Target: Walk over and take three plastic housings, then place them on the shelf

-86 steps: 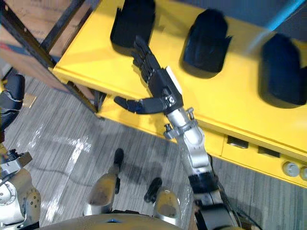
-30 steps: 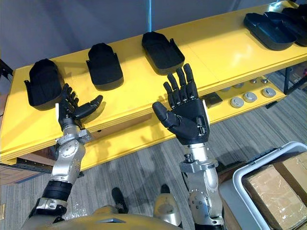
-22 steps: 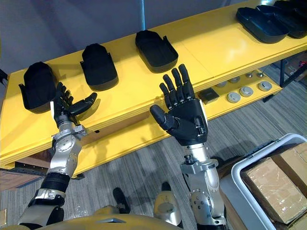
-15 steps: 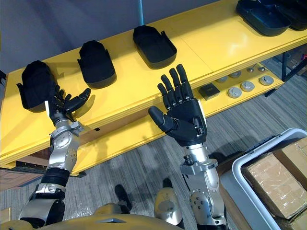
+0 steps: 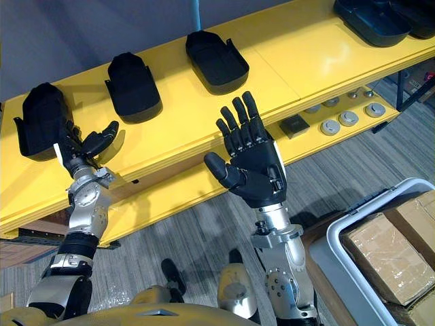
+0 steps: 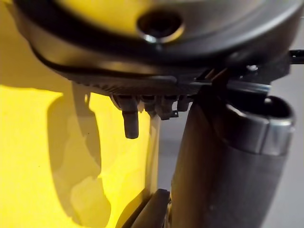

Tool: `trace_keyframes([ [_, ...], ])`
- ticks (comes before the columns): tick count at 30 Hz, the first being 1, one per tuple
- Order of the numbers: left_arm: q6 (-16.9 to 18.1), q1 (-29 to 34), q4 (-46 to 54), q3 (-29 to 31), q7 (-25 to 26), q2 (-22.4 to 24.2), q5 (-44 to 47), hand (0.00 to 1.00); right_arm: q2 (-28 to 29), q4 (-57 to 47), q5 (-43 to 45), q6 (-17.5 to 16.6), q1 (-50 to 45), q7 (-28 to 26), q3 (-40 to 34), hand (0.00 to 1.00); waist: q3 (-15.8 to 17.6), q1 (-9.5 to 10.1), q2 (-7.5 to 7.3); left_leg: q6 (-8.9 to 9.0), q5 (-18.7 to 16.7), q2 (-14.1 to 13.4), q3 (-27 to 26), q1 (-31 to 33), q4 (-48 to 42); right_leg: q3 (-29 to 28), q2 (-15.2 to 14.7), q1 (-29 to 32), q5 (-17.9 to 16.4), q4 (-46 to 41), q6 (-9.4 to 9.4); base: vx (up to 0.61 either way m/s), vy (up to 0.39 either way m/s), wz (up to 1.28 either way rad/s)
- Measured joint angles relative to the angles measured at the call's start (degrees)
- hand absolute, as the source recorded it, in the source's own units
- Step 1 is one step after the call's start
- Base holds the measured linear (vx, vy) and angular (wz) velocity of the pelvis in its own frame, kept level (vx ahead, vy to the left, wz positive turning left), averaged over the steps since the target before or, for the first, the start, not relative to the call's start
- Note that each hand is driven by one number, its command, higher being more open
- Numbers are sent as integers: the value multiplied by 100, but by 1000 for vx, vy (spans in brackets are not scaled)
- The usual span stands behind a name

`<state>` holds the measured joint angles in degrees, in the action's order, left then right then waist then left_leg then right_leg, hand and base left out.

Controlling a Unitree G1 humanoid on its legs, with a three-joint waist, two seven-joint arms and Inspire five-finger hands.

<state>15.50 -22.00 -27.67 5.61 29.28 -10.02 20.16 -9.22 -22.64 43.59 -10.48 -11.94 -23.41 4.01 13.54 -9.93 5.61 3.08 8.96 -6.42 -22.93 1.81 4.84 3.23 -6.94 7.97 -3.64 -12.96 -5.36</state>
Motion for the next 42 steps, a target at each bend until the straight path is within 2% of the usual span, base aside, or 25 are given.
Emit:
trace_keyframes([
  [23, 41, 46, -64, 17, -206, 13, 29, 100, 44, -2, -99, -10, -17, 20, 44, 100, 1, -60, -4, -9, 14, 4, 96, -111, 0, 125, 6, -270, 40, 209, -24, 3, 0, 1],
  [25, 59, 208, 58, 48, -315, 52, 49, 100, 62, -2, -352, -21, -49, 42, -13, 100, -9, -73, -5, 9, -12, 3, 87, -181, 2, 123, 6, -359, 49, 279, -36, 34, 14, -3],
  [28, 64, 945, 1164, -3, -476, 287, 60, 100, 120, -1, -890, -53, -94, 198, -192, 100, -35, -75, -6, 22, -63, -2, 40, -241, 2, 116, 24, -509, 141, 506, -45, 58, 16, -7],
  [31, 63, 1650, 2415, -233, -827, 360, -34, 100, 113, 15, -1549, -163, -100, 487, -380, 100, -146, 50, -13, 21, -77, -7, 70, -256, 1, 145, 41, -633, 223, 655, -43, 66, 8, 5],
  [33, 99, 1981, 3044, -259, -875, 363, -298, 100, 106, 62, -1947, -237, -98, 700, -394, 100, -253, 92, -14, 24, -80, -7, 136, -291, 1, 223, 40, -745, 223, 716, -42, 50, 0, 16],
  [35, 356, 2237, 3467, -255, -884, 367, -499, 100, 91, 123, -2449, -293, -99, 975, -401, 100, -391, 186, -9, 40, -92, -9, 181, -352, 2, 282, 40, -857, 222, 771, -42, 38, -1, 16],
  [37, 818, 2555, 3889, -208, -878, 379, -821, 100, 51, 355, -2753, -297, -112, 1373, -444, 100, -614, 295, -1, 54, -106, -9, 331, -358, 7, 426, 39, -985, 214, 849, -38, 0, 12, 29],
  [42, 1256, 3146, 4193, 127, -744, 427, -1194, 100, 206, 868, -1901, -262, -178, 1727, -719, 100, -747, 450, 11, 103, -162, -16, 455, -421, 26, 568, 36, -1166, 177, 1023, -38, -42, 17, 15],
])
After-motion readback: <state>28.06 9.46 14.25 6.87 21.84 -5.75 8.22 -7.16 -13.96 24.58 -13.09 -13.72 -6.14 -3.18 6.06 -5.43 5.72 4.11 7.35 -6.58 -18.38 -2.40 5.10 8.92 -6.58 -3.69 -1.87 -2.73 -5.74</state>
